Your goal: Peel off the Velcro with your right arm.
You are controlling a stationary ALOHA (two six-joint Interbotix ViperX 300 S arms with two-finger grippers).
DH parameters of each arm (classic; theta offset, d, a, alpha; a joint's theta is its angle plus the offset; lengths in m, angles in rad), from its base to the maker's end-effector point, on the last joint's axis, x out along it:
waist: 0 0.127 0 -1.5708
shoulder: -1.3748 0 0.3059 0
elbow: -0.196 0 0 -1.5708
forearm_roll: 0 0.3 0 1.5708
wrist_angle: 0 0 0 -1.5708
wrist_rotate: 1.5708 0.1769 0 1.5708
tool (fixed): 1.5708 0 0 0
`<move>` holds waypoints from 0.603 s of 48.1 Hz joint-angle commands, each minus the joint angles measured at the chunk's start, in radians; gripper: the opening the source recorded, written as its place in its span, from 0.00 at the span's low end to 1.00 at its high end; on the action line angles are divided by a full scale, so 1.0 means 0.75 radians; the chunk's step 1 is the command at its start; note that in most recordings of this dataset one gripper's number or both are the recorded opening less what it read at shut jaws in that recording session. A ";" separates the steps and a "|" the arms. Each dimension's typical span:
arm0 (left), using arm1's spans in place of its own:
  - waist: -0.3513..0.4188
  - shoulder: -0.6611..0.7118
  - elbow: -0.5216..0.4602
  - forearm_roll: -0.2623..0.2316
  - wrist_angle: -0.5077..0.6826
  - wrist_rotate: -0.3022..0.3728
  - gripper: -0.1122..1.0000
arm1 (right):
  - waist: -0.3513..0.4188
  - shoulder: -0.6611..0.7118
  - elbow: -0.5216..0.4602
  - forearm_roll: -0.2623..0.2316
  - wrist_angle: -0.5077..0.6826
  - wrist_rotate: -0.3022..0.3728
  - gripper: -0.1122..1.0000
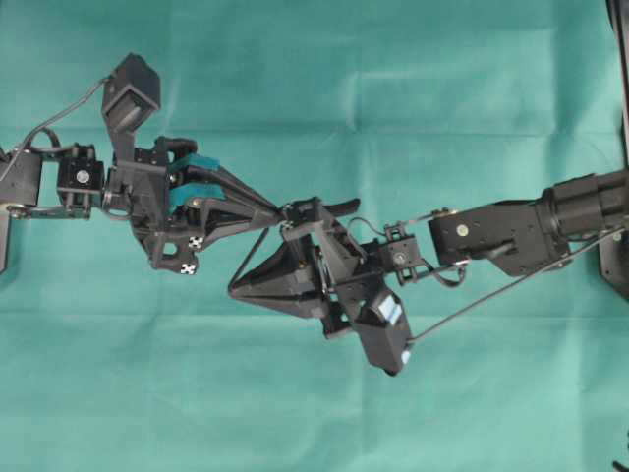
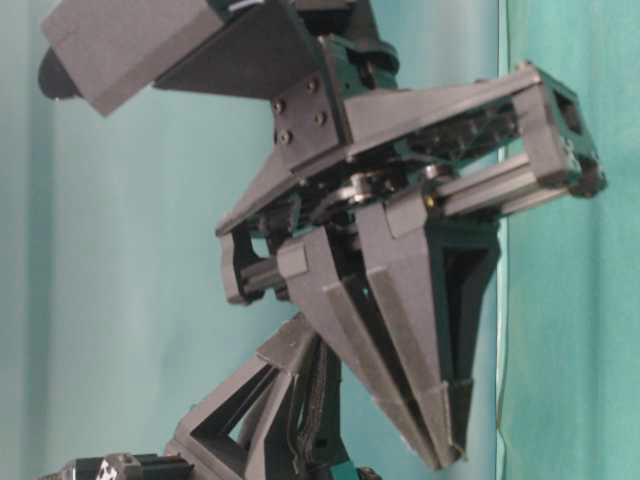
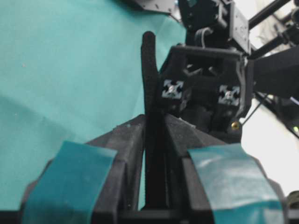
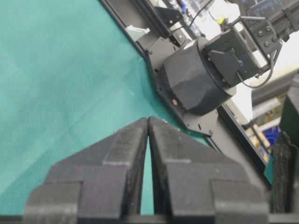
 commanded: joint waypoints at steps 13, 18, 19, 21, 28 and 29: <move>0.010 -0.014 -0.031 0.000 -0.018 0.002 0.19 | 0.059 0.014 -0.080 -0.006 0.031 -0.002 0.02; 0.012 -0.014 -0.035 0.000 -0.018 0.002 0.19 | 0.072 0.018 -0.082 -0.006 0.029 0.000 0.02; 0.010 -0.012 -0.035 0.000 -0.018 0.002 0.19 | 0.074 0.018 -0.082 -0.006 0.031 0.000 0.02; 0.010 -0.012 -0.037 0.000 -0.018 0.002 0.19 | 0.076 0.018 -0.082 -0.006 0.031 0.000 0.02; 0.012 -0.012 -0.035 0.000 -0.031 0.000 0.19 | 0.084 0.020 -0.082 -0.006 0.031 0.000 0.02; 0.012 -0.012 -0.035 0.000 -0.031 0.000 0.19 | 0.086 0.020 -0.082 -0.006 0.029 0.000 0.02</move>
